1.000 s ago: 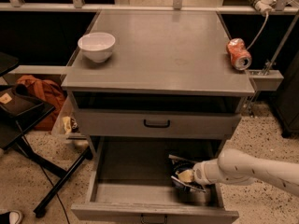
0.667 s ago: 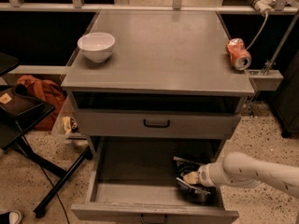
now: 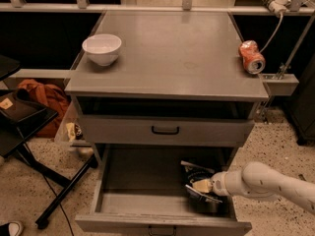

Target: Place blue chip bag into middle drawer

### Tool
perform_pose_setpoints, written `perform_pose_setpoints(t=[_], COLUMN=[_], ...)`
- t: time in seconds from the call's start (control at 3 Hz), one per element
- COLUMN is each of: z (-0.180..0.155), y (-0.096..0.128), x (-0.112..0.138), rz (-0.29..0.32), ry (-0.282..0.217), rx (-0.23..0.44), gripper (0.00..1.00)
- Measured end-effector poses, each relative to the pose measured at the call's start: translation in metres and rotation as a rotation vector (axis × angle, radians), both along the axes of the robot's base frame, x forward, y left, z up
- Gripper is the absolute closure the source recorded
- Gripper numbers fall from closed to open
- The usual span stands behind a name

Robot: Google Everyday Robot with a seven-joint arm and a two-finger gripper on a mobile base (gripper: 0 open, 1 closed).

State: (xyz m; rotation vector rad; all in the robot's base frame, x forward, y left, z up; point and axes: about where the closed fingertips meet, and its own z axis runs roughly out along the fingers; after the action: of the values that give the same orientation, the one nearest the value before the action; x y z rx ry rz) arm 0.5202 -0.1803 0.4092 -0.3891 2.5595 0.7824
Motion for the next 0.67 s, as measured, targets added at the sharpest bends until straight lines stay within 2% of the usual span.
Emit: perform_pose_setpoints(t=[0.33,0.67], z=[0.012,0.021], y=[0.021,0.033], x=[-0.003,-0.007], rz=[0.074,0.107], ry=[-0.030,-0.042], rx=[0.059,0.084], gripper=[0.16,0.00])
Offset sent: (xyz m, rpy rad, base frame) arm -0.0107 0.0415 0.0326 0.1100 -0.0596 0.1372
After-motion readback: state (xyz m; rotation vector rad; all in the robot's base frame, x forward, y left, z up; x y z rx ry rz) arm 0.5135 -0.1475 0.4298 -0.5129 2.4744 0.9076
